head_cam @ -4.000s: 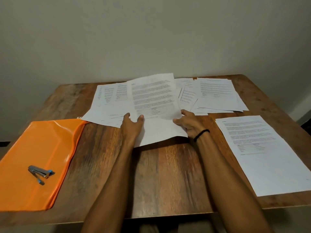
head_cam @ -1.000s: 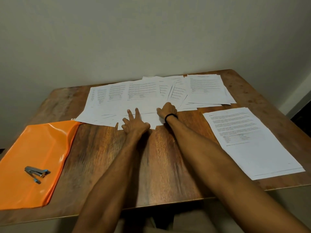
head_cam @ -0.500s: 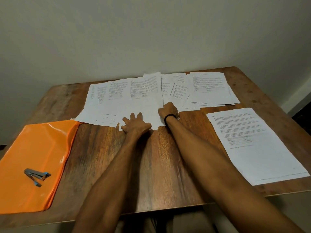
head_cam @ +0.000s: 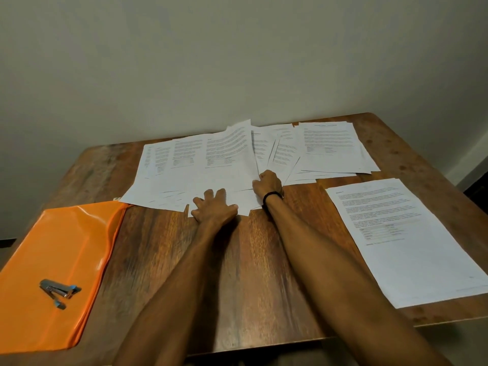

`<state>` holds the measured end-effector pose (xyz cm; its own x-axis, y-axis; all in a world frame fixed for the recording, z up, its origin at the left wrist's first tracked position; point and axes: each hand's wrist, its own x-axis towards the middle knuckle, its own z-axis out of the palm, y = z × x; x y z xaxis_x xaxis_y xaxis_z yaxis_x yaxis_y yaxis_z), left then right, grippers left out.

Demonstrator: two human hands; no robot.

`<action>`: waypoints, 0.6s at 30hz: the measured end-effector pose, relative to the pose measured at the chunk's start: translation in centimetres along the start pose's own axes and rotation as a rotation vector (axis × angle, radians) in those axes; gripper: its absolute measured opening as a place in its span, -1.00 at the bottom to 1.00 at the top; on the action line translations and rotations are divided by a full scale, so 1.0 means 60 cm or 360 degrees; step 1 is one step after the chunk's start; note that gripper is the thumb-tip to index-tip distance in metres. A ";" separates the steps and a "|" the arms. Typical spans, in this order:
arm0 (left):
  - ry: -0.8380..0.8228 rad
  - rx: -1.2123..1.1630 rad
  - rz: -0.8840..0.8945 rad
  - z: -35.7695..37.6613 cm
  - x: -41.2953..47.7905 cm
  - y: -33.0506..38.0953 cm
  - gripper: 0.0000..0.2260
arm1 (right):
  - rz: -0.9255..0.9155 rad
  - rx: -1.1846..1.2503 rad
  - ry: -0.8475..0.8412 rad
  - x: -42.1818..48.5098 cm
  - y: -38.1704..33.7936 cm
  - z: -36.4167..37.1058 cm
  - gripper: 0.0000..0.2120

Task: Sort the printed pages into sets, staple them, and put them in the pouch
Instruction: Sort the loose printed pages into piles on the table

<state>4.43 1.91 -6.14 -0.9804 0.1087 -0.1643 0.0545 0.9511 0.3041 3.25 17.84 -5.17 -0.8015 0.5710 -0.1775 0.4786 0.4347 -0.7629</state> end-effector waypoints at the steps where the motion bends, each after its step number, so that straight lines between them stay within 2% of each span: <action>1: 0.0017 -0.0053 -0.0002 -0.002 -0.004 -0.003 -0.39 | -0.0012 0.0076 0.0011 -0.004 0.002 -0.002 -0.79; 6: 0.0255 -0.0663 -0.0164 -0.023 -0.024 -0.013 -0.27 | -0.0020 0.0653 0.0067 -0.035 0.015 -0.030 -0.80; 9: 0.0382 -0.1209 -0.0308 -0.049 -0.024 -0.023 -0.20 | 0.0094 0.1063 -0.0118 -0.047 0.030 -0.063 -0.77; 12: 0.0368 -0.1692 -0.0227 -0.083 -0.033 -0.020 -0.27 | 0.0054 0.1095 -0.0349 -0.063 0.059 -0.110 -0.78; 15: 0.0362 -0.1635 -0.0053 -0.101 -0.053 0.005 -0.53 | 0.0013 0.1045 -0.0416 -0.069 0.095 -0.151 -0.78; 18: 0.0302 -0.1578 0.0138 -0.093 -0.077 0.037 -0.61 | -0.0014 0.1132 -0.0319 -0.069 0.117 -0.186 -0.75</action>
<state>8.05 1.89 0.55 -0.9991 0.0362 0.0208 0.0297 0.2636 0.9642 13.95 26.32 -2.84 -0.8870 0.4017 -0.2277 0.1783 -0.1568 -0.9714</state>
